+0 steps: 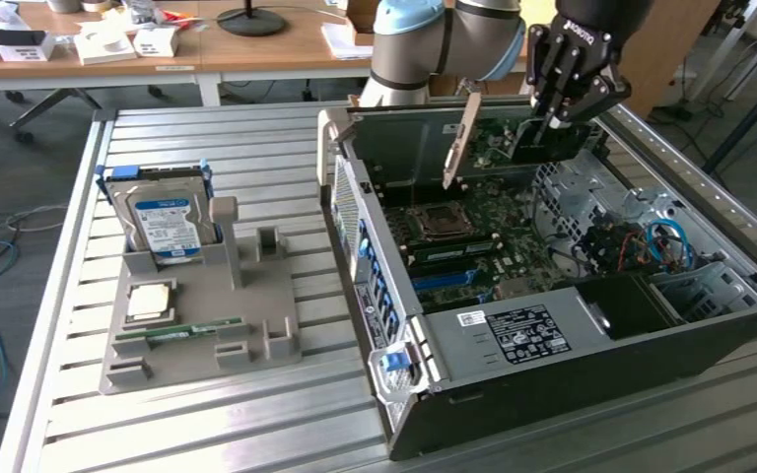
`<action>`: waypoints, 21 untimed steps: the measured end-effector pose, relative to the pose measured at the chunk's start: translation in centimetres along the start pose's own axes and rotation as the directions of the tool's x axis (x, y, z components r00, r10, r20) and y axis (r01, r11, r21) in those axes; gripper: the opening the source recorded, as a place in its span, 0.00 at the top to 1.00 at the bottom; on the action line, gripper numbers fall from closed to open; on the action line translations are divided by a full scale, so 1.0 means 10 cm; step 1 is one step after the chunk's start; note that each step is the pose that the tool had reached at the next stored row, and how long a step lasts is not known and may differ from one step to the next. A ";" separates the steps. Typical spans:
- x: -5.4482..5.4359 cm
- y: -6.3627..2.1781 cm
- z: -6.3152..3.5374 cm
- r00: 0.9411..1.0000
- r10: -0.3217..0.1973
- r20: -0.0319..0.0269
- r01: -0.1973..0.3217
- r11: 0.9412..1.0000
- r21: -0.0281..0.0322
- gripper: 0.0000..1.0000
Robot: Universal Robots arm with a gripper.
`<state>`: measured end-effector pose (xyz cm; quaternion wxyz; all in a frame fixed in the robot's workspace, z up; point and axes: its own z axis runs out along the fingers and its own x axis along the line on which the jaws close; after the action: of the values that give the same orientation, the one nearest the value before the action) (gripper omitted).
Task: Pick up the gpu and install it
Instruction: 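Insert the gpu into the slot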
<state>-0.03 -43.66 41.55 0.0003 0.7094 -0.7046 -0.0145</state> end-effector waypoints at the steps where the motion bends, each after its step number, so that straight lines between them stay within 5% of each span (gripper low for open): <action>1: 0.00 0.005 0.018 1.000 -0.001 0.000 0.001 1.000 0.000 0.74; 7: 0.00 0.027 0.113 1.000 -0.007 0.000 0.007 1.000 0.002 0.74; 21: 0.00 0.028 0.115 1.000 -0.007 0.000 0.007 1.000 0.002 0.74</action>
<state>-0.33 -43.66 40.41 -0.0003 0.7118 -0.7023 -0.0138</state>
